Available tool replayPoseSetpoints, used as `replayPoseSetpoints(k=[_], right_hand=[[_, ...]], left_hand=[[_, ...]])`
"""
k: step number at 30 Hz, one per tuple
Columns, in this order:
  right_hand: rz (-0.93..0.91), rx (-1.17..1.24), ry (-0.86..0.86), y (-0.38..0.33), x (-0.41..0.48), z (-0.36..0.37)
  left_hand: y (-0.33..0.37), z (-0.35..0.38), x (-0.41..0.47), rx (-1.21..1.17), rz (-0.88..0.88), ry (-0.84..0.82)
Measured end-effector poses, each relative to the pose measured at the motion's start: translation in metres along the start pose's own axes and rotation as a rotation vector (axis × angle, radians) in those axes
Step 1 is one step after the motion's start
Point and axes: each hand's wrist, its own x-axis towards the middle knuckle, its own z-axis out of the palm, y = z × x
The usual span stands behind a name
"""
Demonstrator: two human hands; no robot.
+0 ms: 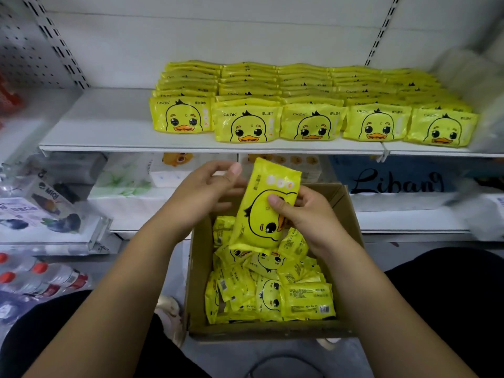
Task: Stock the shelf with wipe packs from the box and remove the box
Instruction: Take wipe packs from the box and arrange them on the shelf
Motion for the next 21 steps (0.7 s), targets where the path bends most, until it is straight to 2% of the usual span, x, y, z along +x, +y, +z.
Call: replayPoseSetpoints(k=[2,4,7,9,11,14,16,17,21], right_hand=[[0.056,0.15,0.064,0.0,0.006,0.006],[0.104,0.29,0.093,-0.001,0.013,0.012],[0.097,0.327,0.092,-0.007,0.021,0.018],[0.047,0.14,0.152,-0.009,0.029,0.019],[-0.04,-0.161,0.227,-0.014,0.037,0.02],[-0.273,-0.635,0.217,-0.022,0.053,0.023],[-0.412,-0.933,0.098,-0.03,0.064,0.031],[-0.424,-1.057,0.011,-0.036,0.069,0.036],[-0.323,-1.454,-0.351,-0.057,0.095,0.058]], left_hand=[[-0.005,-0.008,0.007,0.162,-0.096,-0.112],[-0.009,-0.011,0.013,0.182,-0.122,-0.204],[-0.013,-0.018,0.025,0.137,-0.065,-0.175],[-0.017,-0.028,0.033,0.154,-0.024,-0.127],[-0.025,-0.037,0.042,0.238,0.018,-0.063],[-0.039,-0.048,0.054,0.46,0.084,0.03],[-0.043,-0.054,0.06,0.587,0.129,0.044],[-0.043,-0.058,0.063,0.631,0.146,0.037],[-0.034,-0.073,0.066,0.646,0.234,0.016]])
